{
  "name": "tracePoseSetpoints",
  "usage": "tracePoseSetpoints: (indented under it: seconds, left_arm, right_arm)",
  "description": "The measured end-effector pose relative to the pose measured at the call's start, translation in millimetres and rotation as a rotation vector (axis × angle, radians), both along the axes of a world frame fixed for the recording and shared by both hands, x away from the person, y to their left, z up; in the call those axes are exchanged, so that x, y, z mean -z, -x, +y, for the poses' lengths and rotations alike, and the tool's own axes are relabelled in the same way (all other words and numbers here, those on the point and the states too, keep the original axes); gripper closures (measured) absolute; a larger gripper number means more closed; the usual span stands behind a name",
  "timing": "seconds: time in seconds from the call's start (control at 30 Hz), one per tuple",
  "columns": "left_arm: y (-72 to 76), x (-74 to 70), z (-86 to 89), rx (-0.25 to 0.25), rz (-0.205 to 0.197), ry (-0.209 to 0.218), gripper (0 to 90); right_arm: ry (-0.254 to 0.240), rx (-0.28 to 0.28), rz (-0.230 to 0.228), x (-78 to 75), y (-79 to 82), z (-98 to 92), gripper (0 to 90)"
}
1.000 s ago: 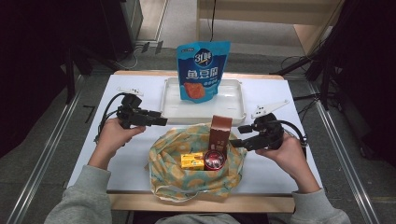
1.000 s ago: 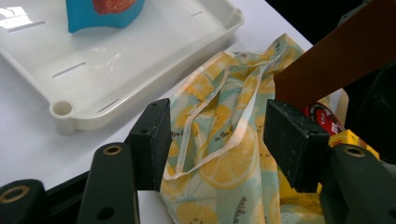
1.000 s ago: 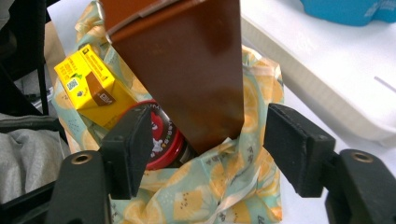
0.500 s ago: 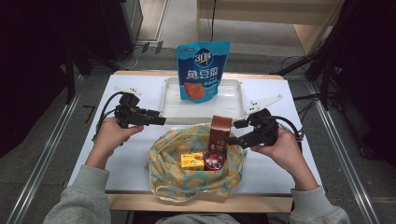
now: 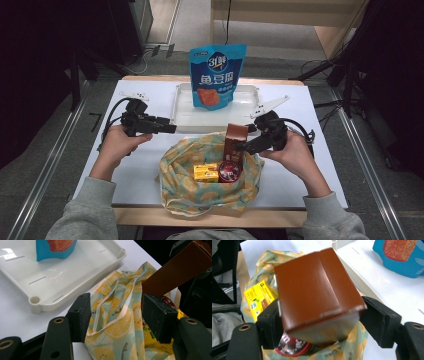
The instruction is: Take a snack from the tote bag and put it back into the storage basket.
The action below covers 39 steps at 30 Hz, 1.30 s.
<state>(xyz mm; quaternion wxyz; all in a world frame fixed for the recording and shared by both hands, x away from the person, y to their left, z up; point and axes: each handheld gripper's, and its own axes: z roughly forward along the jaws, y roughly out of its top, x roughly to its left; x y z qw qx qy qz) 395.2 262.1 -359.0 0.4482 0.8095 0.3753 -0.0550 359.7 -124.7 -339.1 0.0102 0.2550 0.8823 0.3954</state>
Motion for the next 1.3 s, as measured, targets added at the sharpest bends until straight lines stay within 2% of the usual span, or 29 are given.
tracePoseSetpoints:
  seconds: [0.37, 0.53, 0.97, 1.13, 1.3]
  left_arm:
    - [0.1, -0.9, 2.3, -0.001, 0.002, 0.008, 40.3]
    - [0.3, -1.4, 3.6, -0.005, 0.004, 0.013, 40.2]
    - [0.0, -1.4, 5.7, -0.004, 0.009, 0.020, 39.9]
    - [0.2, -1.0, 6.5, -0.001, 0.011, 0.021, 39.7]
    - [0.6, -1.4, 7.6, -0.007, 0.014, 0.021, 39.5]
  right_arm:
    - [0.008, -0.025, 0.000, -2.8, -8.3, 15.6, 31.9]
    - [0.000, -0.015, -0.009, -4.6, -10.2, 14.1, 40.5]
    - [0.001, -0.005, -0.015, -6.8, -11.4, 11.2, 42.9]
    - [0.005, -0.008, -0.012, -12.5, -12.4, 13.1, 43.1]
    - [-0.013, -0.005, -0.022, -20.4, -12.3, 11.2, 43.3]
